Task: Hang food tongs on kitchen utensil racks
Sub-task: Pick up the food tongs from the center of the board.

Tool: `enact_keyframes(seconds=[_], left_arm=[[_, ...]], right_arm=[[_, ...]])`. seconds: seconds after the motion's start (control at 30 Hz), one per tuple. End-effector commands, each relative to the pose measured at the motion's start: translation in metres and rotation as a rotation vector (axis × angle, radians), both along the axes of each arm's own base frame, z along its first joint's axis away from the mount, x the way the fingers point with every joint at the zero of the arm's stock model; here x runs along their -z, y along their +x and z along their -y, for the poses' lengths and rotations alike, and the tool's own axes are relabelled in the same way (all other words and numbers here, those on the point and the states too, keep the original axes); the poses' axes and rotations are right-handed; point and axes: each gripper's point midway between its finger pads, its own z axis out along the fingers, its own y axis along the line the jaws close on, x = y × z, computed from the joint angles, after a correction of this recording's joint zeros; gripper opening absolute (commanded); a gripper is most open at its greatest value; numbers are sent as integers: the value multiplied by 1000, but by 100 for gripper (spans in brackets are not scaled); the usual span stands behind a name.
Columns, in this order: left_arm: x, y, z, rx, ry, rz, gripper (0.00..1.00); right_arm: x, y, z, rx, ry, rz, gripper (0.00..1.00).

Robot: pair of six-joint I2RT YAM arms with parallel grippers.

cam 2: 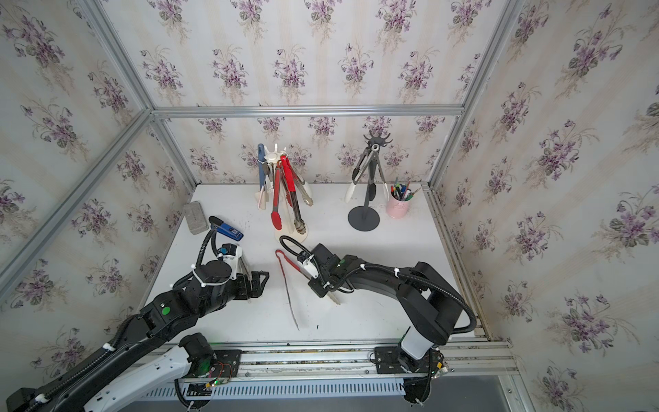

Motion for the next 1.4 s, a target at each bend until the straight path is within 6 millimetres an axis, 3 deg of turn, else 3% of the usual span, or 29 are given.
enact_keyframes(seconds=[0.0, 0.2, 0.53, 0.57, 0.77, 1.13, 1.37], left_arm=[[-4, 2, 0, -4, 1, 15, 99], [-2, 3, -1, -10, 6, 13, 99], [-3, 9, 16, 43, -9, 5, 99], [-3, 10, 17, 46, -9, 6, 99], [-1, 11, 21, 55, -4, -5, 99], [16, 9, 19, 29, -4, -55, 99], [22, 7, 15, 15, -1, -61, 99]], right_arm=[[-5, 6, 11, 36, -4, 35, 0], [-17, 20, 46, 154, 18, 72, 0], [-66, 57, 109, 340, 130, 202, 0], [-70, 65, 122, 379, 132, 218, 0], [-95, 82, 145, 440, 173, 287, 0], [-160, 95, 147, 416, 356, 476, 0], [-190, 101, 149, 404, 427, 546, 0]])
